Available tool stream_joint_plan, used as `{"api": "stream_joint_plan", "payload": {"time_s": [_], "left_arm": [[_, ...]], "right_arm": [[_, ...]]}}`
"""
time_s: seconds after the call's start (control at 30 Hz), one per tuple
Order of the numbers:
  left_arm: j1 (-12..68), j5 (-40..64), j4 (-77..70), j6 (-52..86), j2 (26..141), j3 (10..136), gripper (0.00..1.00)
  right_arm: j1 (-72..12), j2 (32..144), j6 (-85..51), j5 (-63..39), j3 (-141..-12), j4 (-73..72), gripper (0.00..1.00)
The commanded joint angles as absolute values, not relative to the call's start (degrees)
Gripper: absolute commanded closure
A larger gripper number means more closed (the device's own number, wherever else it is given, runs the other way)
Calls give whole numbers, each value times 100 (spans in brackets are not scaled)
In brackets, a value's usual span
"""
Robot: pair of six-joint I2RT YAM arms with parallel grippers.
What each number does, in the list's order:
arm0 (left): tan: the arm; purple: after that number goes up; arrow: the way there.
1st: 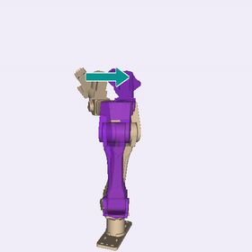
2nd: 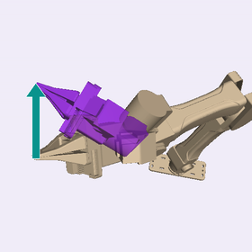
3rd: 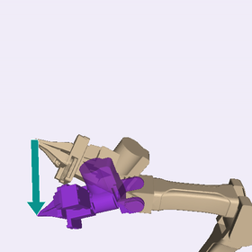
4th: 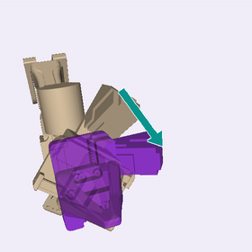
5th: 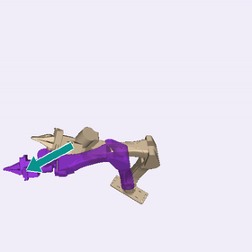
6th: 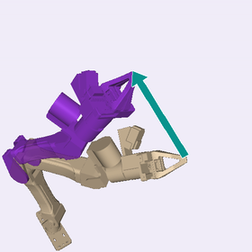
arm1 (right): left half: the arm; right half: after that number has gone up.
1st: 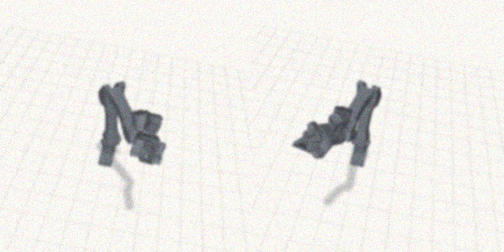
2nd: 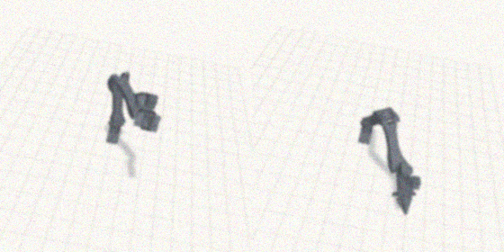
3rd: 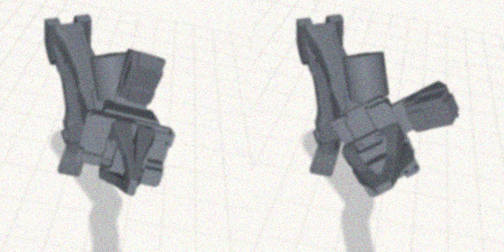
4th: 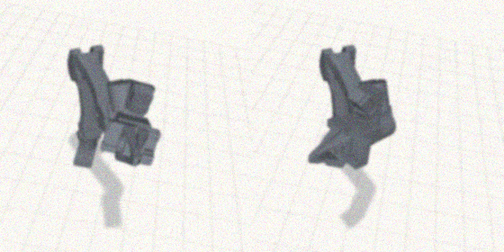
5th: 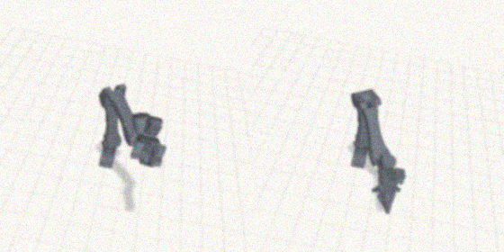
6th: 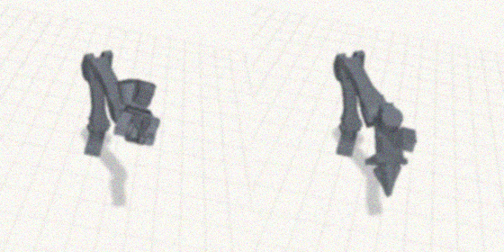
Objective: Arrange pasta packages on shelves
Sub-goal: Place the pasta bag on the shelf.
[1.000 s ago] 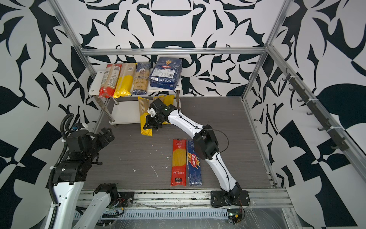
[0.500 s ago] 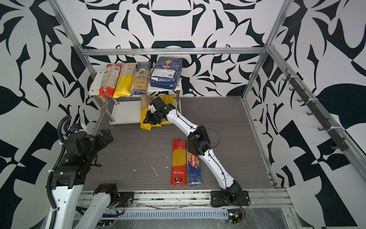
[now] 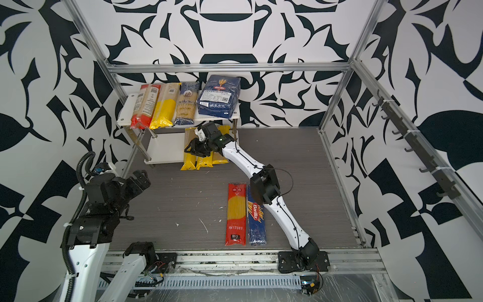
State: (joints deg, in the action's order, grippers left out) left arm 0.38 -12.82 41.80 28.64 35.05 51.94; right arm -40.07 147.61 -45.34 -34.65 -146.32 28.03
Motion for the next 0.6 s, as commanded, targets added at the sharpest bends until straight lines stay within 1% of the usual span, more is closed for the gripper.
{"api": "stream_joint_plan", "payload": {"time_s": [0.0,0.13,0.3,0.57], "left_arm": [[18,-1251,4223,2839,3472,5169,1],[19,-1289,4249,2839,3471,5167,1],[18,-1234,4288,2946,3463,5091,1],[19,-1116,4320,3154,3393,4901,1]], "right_arm": [[-3973,14372,-4553,-3613,-14841,2550,55],[-3956,14127,-4499,-3612,-14468,2623,55],[-3955,13568,-4383,-3553,-13582,2744,55],[-3969,12442,-4212,-3420,-11450,2600,55]]}}
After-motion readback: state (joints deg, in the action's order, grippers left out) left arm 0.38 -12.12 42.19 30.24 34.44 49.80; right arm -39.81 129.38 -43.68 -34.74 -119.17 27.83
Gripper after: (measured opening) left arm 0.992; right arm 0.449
